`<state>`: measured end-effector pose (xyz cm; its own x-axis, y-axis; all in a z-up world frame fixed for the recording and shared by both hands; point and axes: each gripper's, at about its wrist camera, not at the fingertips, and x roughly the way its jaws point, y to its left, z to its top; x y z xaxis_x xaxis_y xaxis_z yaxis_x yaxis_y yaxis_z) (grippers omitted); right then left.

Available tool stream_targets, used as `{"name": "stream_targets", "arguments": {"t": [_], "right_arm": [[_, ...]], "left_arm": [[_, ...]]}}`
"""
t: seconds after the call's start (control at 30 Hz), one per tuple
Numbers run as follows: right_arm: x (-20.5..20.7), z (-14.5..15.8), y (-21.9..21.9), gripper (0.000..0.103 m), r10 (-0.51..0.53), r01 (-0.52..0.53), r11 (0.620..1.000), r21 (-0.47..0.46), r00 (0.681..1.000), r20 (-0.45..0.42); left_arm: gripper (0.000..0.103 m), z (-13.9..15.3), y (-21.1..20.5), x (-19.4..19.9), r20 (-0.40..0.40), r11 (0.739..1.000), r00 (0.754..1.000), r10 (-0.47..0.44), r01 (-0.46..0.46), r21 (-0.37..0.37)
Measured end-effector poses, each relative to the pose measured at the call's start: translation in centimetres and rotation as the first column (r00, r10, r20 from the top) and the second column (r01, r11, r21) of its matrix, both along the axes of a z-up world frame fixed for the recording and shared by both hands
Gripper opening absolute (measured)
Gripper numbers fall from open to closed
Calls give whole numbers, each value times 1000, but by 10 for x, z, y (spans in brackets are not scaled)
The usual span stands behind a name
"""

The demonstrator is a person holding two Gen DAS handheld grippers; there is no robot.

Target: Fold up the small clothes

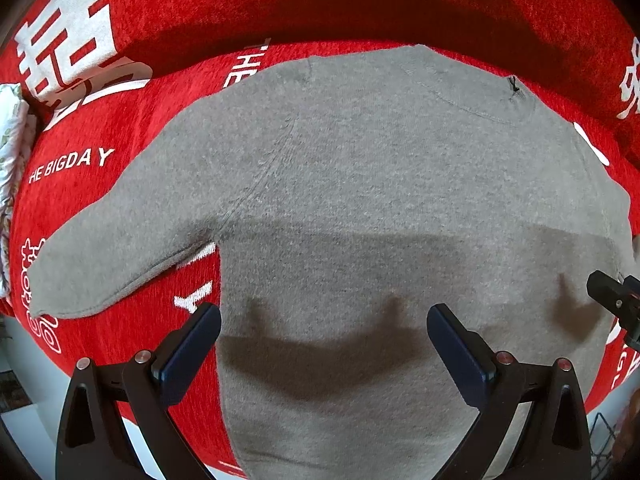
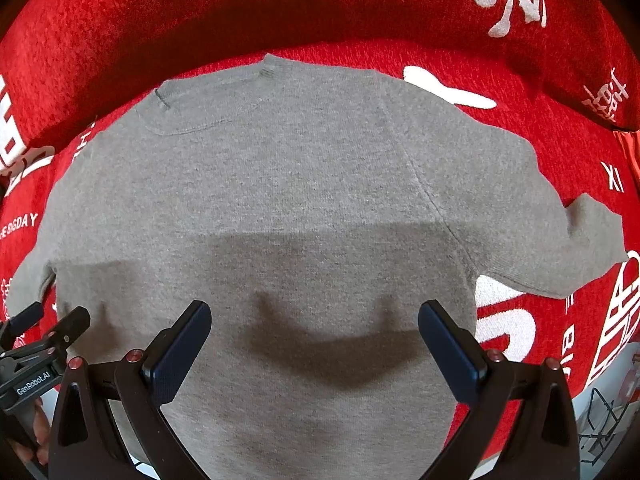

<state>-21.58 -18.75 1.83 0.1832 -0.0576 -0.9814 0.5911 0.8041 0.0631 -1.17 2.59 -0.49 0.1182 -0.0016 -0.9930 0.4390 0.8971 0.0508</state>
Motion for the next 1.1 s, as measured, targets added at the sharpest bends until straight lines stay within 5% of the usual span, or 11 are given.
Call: {"name": "stream_targets", "arguments": {"t": [0.9,1.1], "right_arm": [[8,6,19,103,37,-37,999,-7,999,31],[17,9,41,103,65,-78,993,85,987,144]], "left_arm": [[103,6,30,6,-20,997,999,39,-40,-67],[103,4,67,13,-35,985,995,96,-101,-141]]}}
